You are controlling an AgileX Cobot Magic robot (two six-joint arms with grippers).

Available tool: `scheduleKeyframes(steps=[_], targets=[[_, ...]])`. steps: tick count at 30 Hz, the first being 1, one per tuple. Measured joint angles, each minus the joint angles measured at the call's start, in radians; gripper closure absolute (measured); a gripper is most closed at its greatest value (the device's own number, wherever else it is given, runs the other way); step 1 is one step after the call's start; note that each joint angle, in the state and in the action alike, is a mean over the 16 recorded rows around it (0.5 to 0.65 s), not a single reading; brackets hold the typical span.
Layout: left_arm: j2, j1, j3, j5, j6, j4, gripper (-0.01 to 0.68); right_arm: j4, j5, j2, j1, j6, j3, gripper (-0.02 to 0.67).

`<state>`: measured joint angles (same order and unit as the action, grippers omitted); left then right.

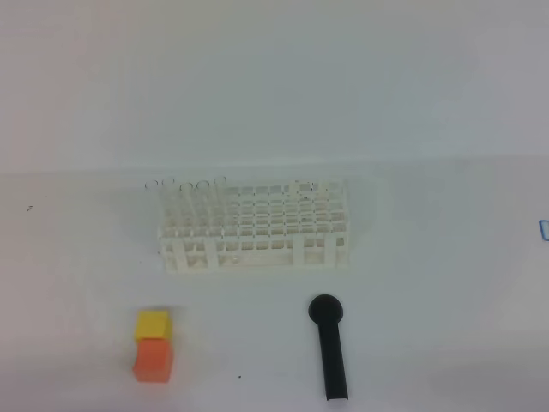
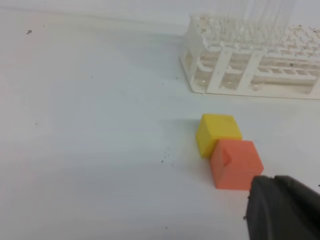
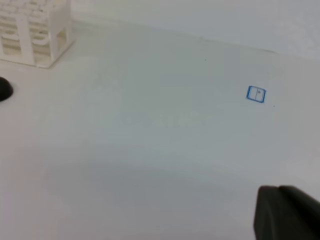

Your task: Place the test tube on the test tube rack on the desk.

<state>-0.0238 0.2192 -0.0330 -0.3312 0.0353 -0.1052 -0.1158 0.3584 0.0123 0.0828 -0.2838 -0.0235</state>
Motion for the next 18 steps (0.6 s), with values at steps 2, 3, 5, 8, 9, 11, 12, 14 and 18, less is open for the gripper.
scheduleKeyframes(steps=[2, 3, 5, 8, 9, 11, 12, 14, 18], targets=[[0.0, 0.0, 0.0, 0.0, 0.0, 0.0, 0.673, 0.0, 0.0, 0.0, 0.0, 0.0, 0.0, 0.65], [0.0, 0.0, 0.0, 0.0, 0.0, 0.0, 0.673, 0.0, 0.0, 0.0, 0.0, 0.0, 0.0, 0.65], [0.0, 0.0, 0.0, 0.0, 0.0, 0.0, 0.673, 0.0, 0.0, 0.0, 0.0, 0.0, 0.0, 0.65], [0.0, 0.0, 0.0, 0.0, 0.0, 0.0, 0.673, 0.0, 0.0, 0.0, 0.0, 0.0, 0.0, 0.65], [0.0, 0.0, 0.0, 0.0, 0.0, 0.0, 0.673, 0.0, 0.0, 0.0, 0.0, 0.0, 0.0, 0.65], [0.0, 0.0, 0.0, 0.0, 0.0, 0.0, 0.673, 0.0, 0.0, 0.0, 0.0, 0.0, 0.0, 0.65], [0.0, 0.0, 0.0, 0.0, 0.0, 0.0, 0.673, 0.0, 0.0, 0.0, 0.0, 0.0, 0.0, 0.65], [0.0, 0.0, 0.0, 0.0, 0.0, 0.0, 0.673, 0.0, 0.0, 0.0, 0.0, 0.0, 0.0, 0.65], [0.0, 0.0, 0.0, 0.0, 0.0, 0.0, 0.673, 0.0, 0.0, 0.0, 0.0, 0.0, 0.0, 0.65]])
